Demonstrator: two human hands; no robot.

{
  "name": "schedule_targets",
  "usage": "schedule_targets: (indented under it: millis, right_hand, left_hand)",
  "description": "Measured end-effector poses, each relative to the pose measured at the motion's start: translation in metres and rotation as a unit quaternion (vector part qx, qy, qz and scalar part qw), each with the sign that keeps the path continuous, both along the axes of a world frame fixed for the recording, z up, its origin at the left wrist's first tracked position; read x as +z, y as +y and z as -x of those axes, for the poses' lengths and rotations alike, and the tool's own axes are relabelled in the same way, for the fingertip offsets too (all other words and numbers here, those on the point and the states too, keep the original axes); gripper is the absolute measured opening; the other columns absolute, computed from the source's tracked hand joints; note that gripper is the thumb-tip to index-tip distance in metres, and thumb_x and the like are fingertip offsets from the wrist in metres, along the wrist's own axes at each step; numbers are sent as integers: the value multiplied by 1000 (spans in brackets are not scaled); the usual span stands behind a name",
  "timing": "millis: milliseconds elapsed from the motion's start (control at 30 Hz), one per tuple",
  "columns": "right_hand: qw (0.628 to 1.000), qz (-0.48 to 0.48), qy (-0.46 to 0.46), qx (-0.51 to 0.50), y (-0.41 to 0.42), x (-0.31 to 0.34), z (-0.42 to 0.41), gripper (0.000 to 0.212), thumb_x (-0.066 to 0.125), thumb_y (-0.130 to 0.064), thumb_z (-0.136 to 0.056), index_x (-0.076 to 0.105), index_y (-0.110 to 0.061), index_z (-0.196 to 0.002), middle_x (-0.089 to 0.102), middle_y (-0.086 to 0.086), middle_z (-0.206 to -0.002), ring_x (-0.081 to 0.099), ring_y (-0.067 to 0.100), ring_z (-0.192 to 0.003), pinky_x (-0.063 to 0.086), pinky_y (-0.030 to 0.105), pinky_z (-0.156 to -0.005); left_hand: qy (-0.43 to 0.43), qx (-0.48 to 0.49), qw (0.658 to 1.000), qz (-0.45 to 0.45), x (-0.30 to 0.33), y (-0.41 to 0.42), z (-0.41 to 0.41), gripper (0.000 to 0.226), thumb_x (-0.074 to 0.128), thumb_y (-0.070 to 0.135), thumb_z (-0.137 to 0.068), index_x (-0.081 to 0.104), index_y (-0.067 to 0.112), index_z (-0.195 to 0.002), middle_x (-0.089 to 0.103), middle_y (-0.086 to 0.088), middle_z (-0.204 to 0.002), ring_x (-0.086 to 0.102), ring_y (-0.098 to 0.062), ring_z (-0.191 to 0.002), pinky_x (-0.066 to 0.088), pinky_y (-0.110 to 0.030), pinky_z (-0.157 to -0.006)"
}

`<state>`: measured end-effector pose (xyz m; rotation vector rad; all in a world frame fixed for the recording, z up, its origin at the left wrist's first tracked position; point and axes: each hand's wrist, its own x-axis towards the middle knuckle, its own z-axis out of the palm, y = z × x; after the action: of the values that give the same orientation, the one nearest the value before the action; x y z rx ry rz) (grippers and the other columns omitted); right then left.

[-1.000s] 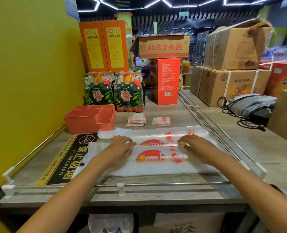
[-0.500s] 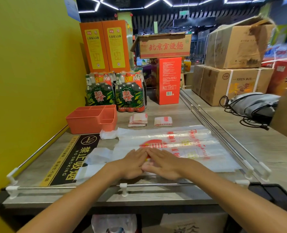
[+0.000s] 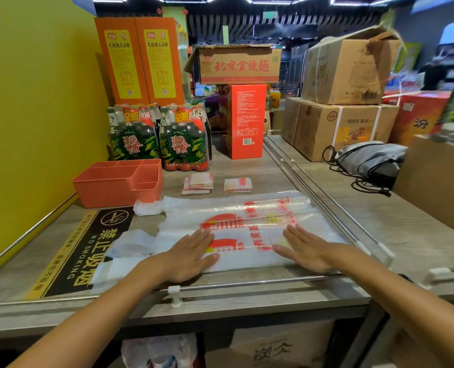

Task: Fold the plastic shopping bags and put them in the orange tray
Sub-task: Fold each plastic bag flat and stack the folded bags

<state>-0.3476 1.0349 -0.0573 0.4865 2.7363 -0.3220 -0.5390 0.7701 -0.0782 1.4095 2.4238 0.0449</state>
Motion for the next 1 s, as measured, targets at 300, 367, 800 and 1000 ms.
schedule_targets:
  millis: [300, 367, 800, 1000]
  right_hand:
    - [999, 16, -2, -48, 5, 3, -12, 113, 5, -91, -73, -13, -21, -159, -18, 1, -167, -18, 17, -153, -7, 44, -124]
    - [998, 11, 2, -62, 6, 4, -11, 97, 10, -79, -87, -11, -19, -160, -14, 4, -168, -15, 19, -154, -5, 44, -123]
    - [988, -83, -1, -132, 16, -13, -3, 152, -16, -104, -41, 3, -14, -161, 4, 20, -167, 3, 43, -153, 11, 56, -123]
    - [983, -147, 82, -72, 2, 9, 5, 108, -1, -88, -79, 6, -18, -162, -7, 16, -168, -20, 36, -152, -12, 51, -121]
  left_hand:
    - [-12, 11, 1000, 2, 4, 1, -7, 71, 16, 58, -104, -11, 22, -160, -19, 3, -166, -18, -12, -152, -10, -31, -121]
    - [-14, 12, 1000, -1, 5, 1, -7, 71, 16, 58, -104, -10, 23, -160, -18, 3, -167, -18, -12, -152, -10, -32, -122]
    - [3, 23, 996, -88, 3, -9, -3, 60, 30, 50, -107, 14, 28, -161, 9, 6, -168, 7, -11, -154, 7, -31, -124]
    - [99, 19, 988, -120, 7, -6, -2, 45, 35, 42, -107, 40, 32, -151, 42, 7, -156, 45, -16, -138, 40, -36, -113]
